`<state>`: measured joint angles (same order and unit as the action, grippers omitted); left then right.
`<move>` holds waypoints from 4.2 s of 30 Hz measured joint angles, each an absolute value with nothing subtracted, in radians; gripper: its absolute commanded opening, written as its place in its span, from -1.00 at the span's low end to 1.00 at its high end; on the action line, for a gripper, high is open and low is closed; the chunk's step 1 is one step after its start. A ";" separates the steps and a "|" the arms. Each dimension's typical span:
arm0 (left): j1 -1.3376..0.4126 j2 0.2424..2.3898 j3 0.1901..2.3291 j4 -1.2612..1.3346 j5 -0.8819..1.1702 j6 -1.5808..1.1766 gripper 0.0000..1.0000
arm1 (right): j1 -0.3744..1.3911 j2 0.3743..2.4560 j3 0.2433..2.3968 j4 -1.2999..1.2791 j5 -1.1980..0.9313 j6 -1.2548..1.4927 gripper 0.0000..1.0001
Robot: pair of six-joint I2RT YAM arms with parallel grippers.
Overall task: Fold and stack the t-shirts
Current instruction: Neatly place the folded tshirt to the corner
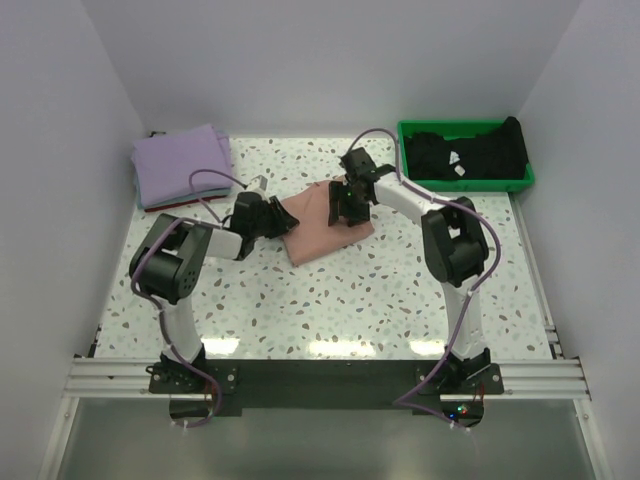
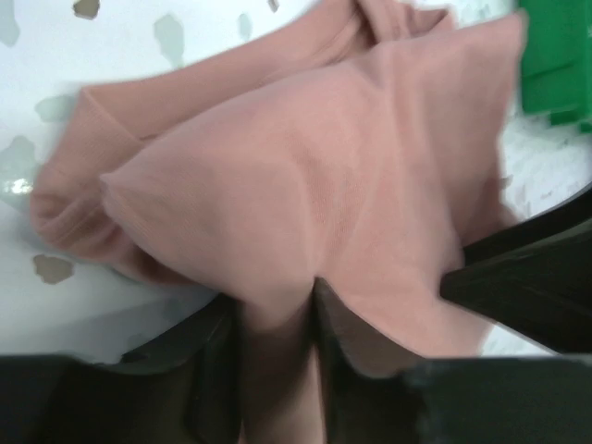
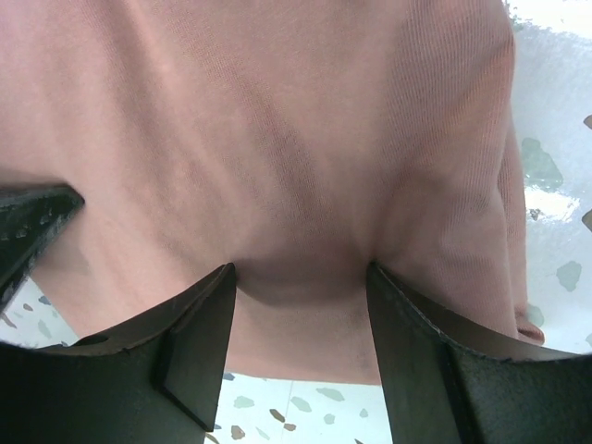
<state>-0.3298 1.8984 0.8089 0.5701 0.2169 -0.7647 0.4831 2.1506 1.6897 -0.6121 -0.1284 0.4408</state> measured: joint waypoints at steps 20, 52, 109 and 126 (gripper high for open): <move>-0.366 1.942 1.238 -0.142 -0.029 -0.439 -1.00 | 0.489 2.072 1.591 -0.621 -0.147 0.440 0.23; -0.354 1.728 1.072 -0.338 0.009 -0.269 -1.00 | 0.535 1.845 1.502 -0.664 -0.143 0.443 0.24; -0.132 1.393 0.155 0.813 0.400 -0.755 1.00 | 0.611 2.119 1.546 -0.420 -0.280 0.527 0.23; -0.140 1.748 0.140 1.343 0.419 -0.902 0.96 | 0.611 2.106 1.531 -0.432 -0.278 0.531 0.23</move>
